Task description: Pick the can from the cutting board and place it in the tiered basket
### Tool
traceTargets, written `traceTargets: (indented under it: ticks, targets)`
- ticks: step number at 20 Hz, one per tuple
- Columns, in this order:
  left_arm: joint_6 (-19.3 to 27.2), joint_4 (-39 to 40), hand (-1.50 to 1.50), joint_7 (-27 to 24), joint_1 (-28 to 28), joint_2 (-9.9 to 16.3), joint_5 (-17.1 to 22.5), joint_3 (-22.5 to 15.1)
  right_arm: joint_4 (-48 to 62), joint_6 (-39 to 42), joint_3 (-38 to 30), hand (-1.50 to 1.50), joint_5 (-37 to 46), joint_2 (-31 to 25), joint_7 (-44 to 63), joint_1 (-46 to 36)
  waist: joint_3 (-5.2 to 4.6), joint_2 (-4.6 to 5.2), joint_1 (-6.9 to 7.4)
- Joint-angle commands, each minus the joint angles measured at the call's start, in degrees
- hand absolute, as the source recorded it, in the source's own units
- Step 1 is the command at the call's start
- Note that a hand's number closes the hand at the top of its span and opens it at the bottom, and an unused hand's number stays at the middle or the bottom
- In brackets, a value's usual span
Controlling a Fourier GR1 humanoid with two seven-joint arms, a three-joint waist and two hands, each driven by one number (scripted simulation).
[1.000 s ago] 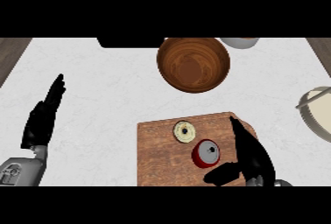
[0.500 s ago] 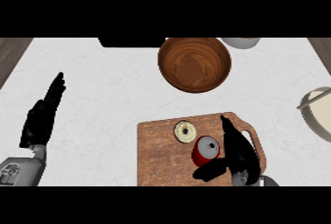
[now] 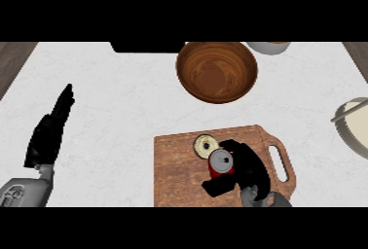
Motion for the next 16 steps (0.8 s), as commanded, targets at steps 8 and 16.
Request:
traceTargets:
  ticks: [8, 16]
  targets:
    - [-1.0, 1.5, 0.00, -2.0, 0.3, -0.6, -1.0, 1.2, 3.4, 5.1, -1.9, 1.50, 2.1, 2.7, 6.4, -3.9, 0.12, 0.23, -0.17]
    - [0.1, 1.7, 0.00, 1.4, -2.6, -2.2, -2.0, 1.5, -9.0, -0.3, -0.2, 1.50, 8.0, 2.9, 12.5, -3.2, 0.09, 0.04, -0.82]
